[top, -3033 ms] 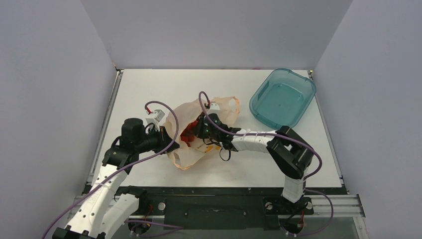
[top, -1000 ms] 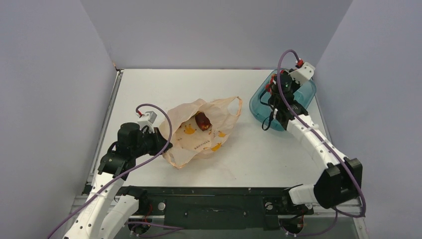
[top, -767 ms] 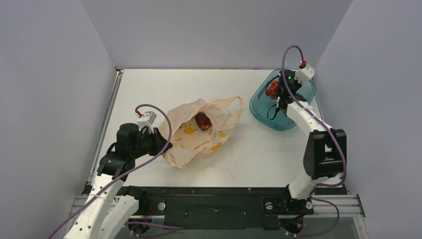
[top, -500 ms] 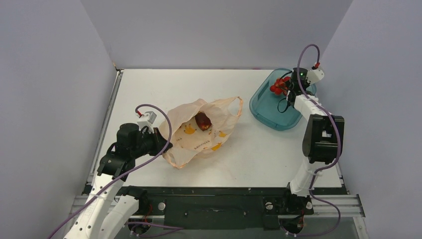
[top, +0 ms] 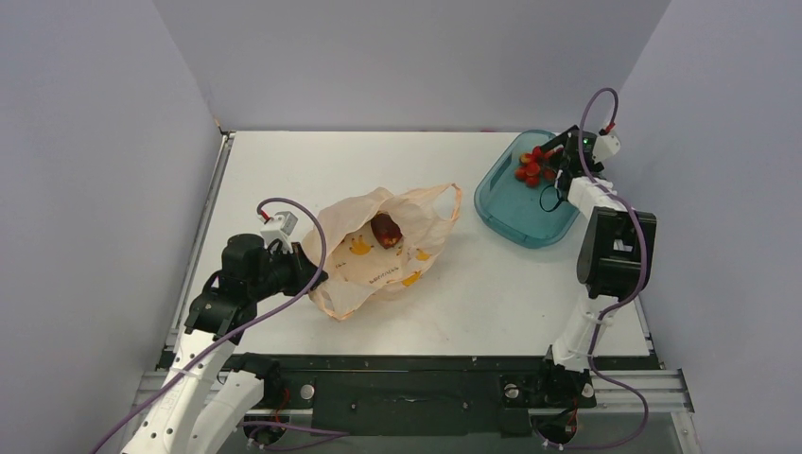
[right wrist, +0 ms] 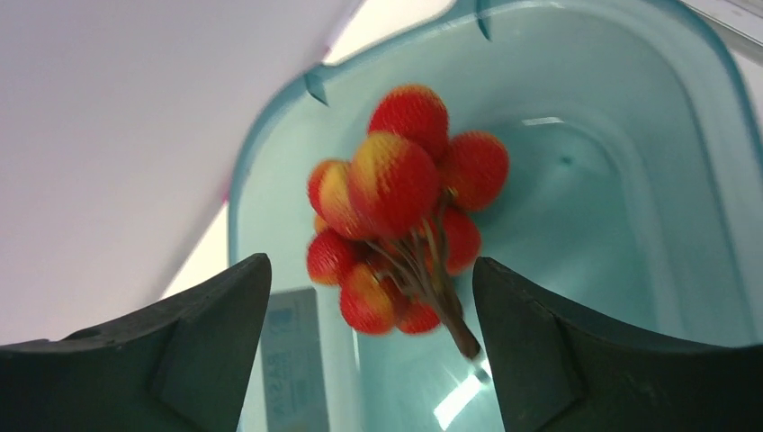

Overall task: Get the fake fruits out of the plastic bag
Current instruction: Place the fake fruit in the bin, then take out the fake fruit from the plastic bag.

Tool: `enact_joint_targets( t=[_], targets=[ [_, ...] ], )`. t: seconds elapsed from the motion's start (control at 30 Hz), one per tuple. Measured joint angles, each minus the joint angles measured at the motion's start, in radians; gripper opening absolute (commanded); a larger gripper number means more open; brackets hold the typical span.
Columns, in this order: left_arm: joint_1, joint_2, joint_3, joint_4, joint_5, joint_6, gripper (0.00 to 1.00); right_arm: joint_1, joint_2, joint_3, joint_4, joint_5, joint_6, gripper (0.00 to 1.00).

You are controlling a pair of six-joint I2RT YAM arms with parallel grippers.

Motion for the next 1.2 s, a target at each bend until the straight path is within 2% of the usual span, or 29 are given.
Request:
enact_joint_targets(
  t=[0.17, 0.43, 0.57, 0.7, 0.87, 1.0, 1.2],
  targets=[
    [0.000, 0.000, 0.000, 0.000, 0.000, 0.000, 0.00, 0.002, -0.124, -0.093, -0.072, 0.035, -0.054, 0.79],
    [0.000, 0.002, 0.000, 0.000, 0.001, 0.000, 0.00, 0.011, -0.421, -0.210, -0.113, 0.117, -0.111, 0.79],
    [0.000, 0.005, 0.000, 0.000, -0.001, 0.000, 0.00, 0.069, -0.516, -0.273, -0.118, 0.146, -0.128, 0.78],
    [-0.001, 0.031, 0.000, 0.000, -0.007, 0.000, 0.00, 0.261, -0.546, -0.295, -0.139, 0.149, -0.156, 0.76],
    [-0.014, 0.096, 0.000, -0.002, -0.019, 0.000, 0.00, 0.520, -0.616, -0.363, -0.144, 0.142, -0.206, 0.67],
    [-0.016, 0.135, 0.000, -0.005, -0.023, -0.001, 0.00, 0.702, -0.718, -0.443, -0.139, 0.137, -0.301, 0.65],
    [-0.020, 0.149, 0.000, -0.008, -0.023, -0.001, 0.00, 0.962, -0.806, -0.526, -0.093, 0.136, -0.471, 0.52]
  ],
)
